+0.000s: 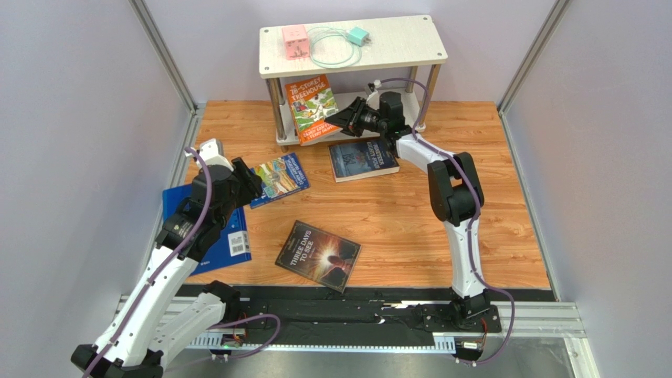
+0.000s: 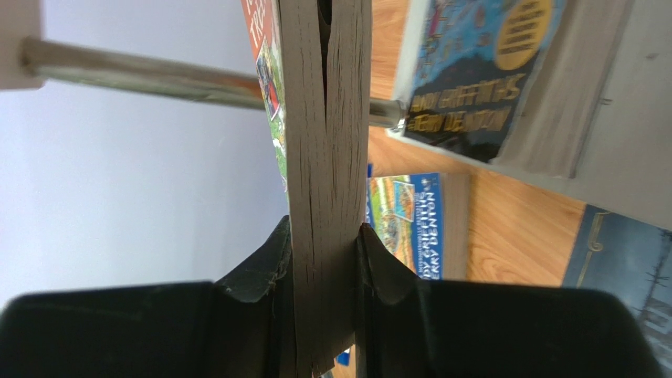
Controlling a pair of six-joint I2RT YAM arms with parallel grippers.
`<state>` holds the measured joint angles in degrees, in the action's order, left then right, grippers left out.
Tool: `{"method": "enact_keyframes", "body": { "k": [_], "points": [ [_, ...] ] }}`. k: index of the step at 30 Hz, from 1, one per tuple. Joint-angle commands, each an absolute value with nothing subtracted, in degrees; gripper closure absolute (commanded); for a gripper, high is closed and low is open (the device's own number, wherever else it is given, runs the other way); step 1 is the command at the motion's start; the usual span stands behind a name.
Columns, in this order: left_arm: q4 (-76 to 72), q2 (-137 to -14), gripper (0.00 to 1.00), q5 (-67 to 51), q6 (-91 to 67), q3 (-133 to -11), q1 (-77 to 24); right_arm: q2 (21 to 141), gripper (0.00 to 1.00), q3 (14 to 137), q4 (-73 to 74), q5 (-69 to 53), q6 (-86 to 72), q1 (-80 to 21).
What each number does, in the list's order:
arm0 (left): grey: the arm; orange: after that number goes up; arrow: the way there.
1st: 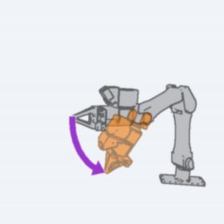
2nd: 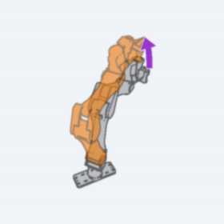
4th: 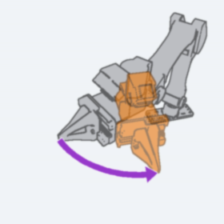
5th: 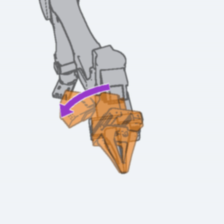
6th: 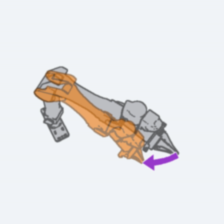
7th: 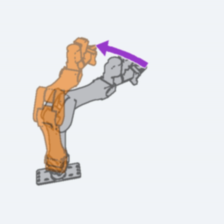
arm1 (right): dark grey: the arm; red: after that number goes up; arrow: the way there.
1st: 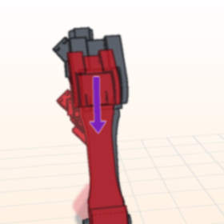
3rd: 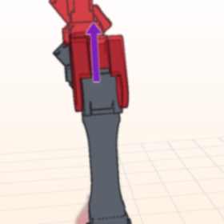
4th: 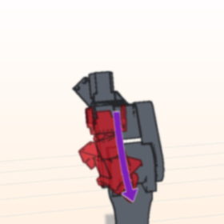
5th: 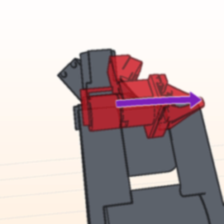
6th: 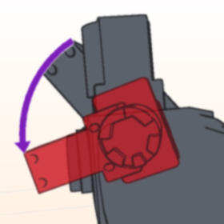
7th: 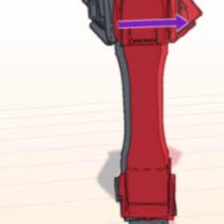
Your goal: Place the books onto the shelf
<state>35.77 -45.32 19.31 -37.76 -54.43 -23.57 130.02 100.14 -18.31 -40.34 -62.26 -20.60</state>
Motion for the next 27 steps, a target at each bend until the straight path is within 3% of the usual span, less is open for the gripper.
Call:
{"method": "enact_keyframes", "body": {
  "k": [1, 11, 21, 24, 25, 27],
  "points": [
    [34.02, -41.58, 0.4, 18.02, -35.33, -52.65, -23.47, 132.7, 1.0, 108.43, -17.24, -34.99, -60.47, -21.79],
    [34.81, -39.64, 0.4, 18.81, -32.87, -52.21, -23.47, 145.18, 1.0, 129.09, -9.58, -31.64, -60.21, -22.85],
    [33.58, -40.08, 0.4, 18.11, -32.17, -51.33, -23.47, 149.32, 0.93, 132.19, -9.14, -30.5, -61.26, -22.85],
    [33.31, -39.9, 0.4, 17.75, -32.17, -51.15, -23.47, 150.11, 0.82, 132.27, -10.19, -31.38, -61.79, -22.85],
    [33.31, -39.9, 0.4, 17.67, -32.17, -51.07, -23.47, 150.2, 0.59, 132.01, -10.2, -31.38, -61.87, -22.76],
    [32.87, -39.81, 0.4, 16.88, -31.73, -50.89, -23.47, 149.94, 0.43, 131.84, -9.59, -31.29, -61.7, -23.11]
  ]
}}
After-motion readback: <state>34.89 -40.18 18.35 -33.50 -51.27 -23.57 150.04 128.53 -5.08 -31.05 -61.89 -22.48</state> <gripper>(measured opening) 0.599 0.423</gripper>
